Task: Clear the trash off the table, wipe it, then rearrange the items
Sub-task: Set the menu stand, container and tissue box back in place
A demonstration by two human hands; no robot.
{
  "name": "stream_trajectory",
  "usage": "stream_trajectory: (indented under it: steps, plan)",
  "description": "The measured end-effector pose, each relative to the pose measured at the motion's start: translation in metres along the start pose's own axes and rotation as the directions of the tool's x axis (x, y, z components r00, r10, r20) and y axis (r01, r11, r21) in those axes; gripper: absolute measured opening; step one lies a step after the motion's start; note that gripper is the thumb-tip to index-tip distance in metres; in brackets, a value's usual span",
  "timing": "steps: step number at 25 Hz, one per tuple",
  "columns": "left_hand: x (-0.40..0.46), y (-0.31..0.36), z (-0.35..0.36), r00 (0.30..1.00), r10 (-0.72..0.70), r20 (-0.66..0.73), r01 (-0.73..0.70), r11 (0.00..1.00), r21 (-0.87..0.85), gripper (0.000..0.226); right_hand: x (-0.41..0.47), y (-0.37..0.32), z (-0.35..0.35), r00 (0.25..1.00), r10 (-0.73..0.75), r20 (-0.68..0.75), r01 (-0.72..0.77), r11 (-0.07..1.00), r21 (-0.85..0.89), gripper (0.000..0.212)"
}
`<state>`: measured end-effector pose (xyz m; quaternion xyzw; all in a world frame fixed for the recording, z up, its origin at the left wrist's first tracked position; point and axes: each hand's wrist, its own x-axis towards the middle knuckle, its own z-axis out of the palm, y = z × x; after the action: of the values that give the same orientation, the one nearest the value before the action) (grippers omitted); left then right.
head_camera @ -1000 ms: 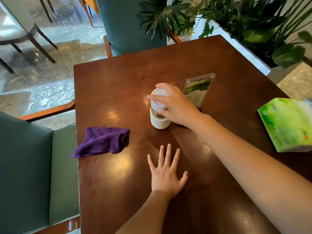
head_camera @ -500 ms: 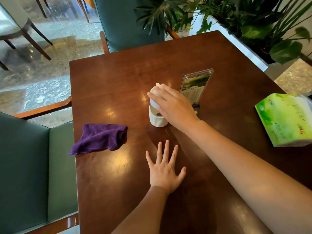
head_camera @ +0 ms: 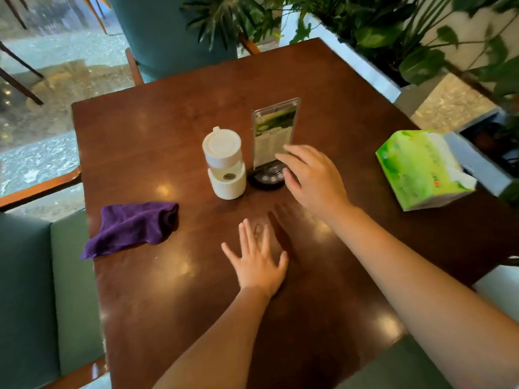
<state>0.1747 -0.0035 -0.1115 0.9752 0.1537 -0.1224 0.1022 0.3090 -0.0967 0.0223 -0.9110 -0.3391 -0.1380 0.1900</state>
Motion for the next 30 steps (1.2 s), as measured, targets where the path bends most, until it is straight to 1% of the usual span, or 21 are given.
stream_trajectory:
  steps: [2,3,5,6,8,10,12,13,14,15,18,20,22,24,25,26,27,28,30]
  plan:
    - [-0.003,-0.001,0.011,0.998,-0.003,-0.067,0.004,1.0,0.013,0.075,-0.024,0.041,-0.014,0.984,0.18,-0.011,-0.18,0.978,-0.102,0.036]
    - [-0.004,0.0,0.015,0.994,-0.006,-0.106,0.006,1.0,0.002,0.076,-0.034,0.066,-0.022,0.953,0.302,0.005,-0.298,0.941,-0.161,0.041]
    - [-0.003,-0.001,0.017,0.989,-0.015,-0.148,0.016,1.0,0.008,0.076,-0.05,0.112,-0.035,0.839,0.538,0.076,-0.498,0.817,-0.291,0.054]
    - [-0.003,0.001,0.016,0.988,-0.018,-0.153,0.02,1.0,0.016,0.076,-0.056,0.131,-0.039,0.771,0.626,0.12,-0.555,0.752,-0.357,0.06]
    - [-0.004,0.002,0.015,0.987,-0.019,-0.158,0.023,0.999,0.027,0.075,-0.063,0.161,-0.042,0.665,0.724,0.184,-0.595,0.663,-0.455,0.07]
    - [-0.004,0.001,0.014,0.988,-0.026,-0.155,0.03,0.999,0.025,0.075,-0.067,0.18,-0.039,0.589,0.781,0.208,-0.617,0.601,-0.508,0.078]
    - [-0.004,0.001,0.014,0.989,-0.033,-0.146,0.038,0.999,0.03,0.075,-0.071,0.19,-0.033,0.515,0.828,0.222,-0.655,0.547,-0.522,0.085]
    - [-0.004,0.001,0.015,0.989,-0.039,-0.142,0.044,0.998,0.034,0.075,-0.073,0.194,-0.03,0.497,0.838,0.226,-0.67,0.536,-0.514,0.089]
    - [-0.004,0.002,0.015,0.989,-0.043,-0.139,0.048,0.998,0.037,0.075,-0.075,0.197,-0.027,0.5,0.837,0.222,-0.679,0.538,-0.499,0.092]
    - [-0.004,0.002,0.015,0.989,-0.045,-0.139,0.051,0.998,0.038,0.075,-0.078,0.199,-0.025,0.523,0.827,0.208,-0.68,0.551,-0.484,0.094]
    - [-0.004,0.003,0.015,0.989,-0.043,-0.14,0.05,0.998,0.044,0.074,-0.085,0.202,-0.022,0.627,0.764,0.153,-0.64,0.616,-0.459,0.092]
    - [-0.004,0.002,0.016,0.988,-0.043,-0.148,0.05,0.998,0.039,0.074,-0.088,0.202,-0.025,0.715,0.678,0.172,-0.553,0.698,-0.454,0.092]
    - [-0.005,0.002,0.016,0.986,-0.041,-0.16,0.046,0.999,0.023,0.074,-0.09,0.201,-0.028,0.804,0.543,0.242,-0.421,0.807,-0.414,0.091]
    - [-0.005,0.002,0.016,0.986,-0.038,-0.161,0.042,0.999,0.018,0.074,-0.089,0.196,-0.03,0.867,0.388,0.313,-0.29,0.903,-0.317,0.086]
    - [-0.004,0.002,0.016,0.987,-0.04,-0.157,0.044,0.999,0.023,0.074,-0.085,0.192,-0.029,0.891,0.331,0.312,-0.246,0.928,-0.281,0.08]
    - [-0.004,0.001,0.015,0.988,-0.042,-0.151,0.047,0.998,0.032,0.074,-0.079,0.188,-0.027,0.91,0.305,0.28,-0.228,0.933,-0.278,0.074]
    - [-0.004,0.001,0.015,0.988,-0.044,-0.146,0.05,0.998,0.041,0.074,-0.07,0.183,-0.023,0.918,0.321,0.234,-0.244,0.92,-0.305,0.072]
    - [-0.004,0.001,0.015,0.989,-0.045,-0.142,0.053,0.998,0.047,0.074,-0.06,0.178,-0.019,0.907,0.37,0.201,-0.288,0.893,-0.345,0.074]
    - [-0.004,0.001,0.015,0.989,-0.047,-0.137,0.054,0.997,0.048,0.073,-0.042,0.169,-0.01,0.857,0.467,0.218,-0.356,0.842,-0.405,0.085]
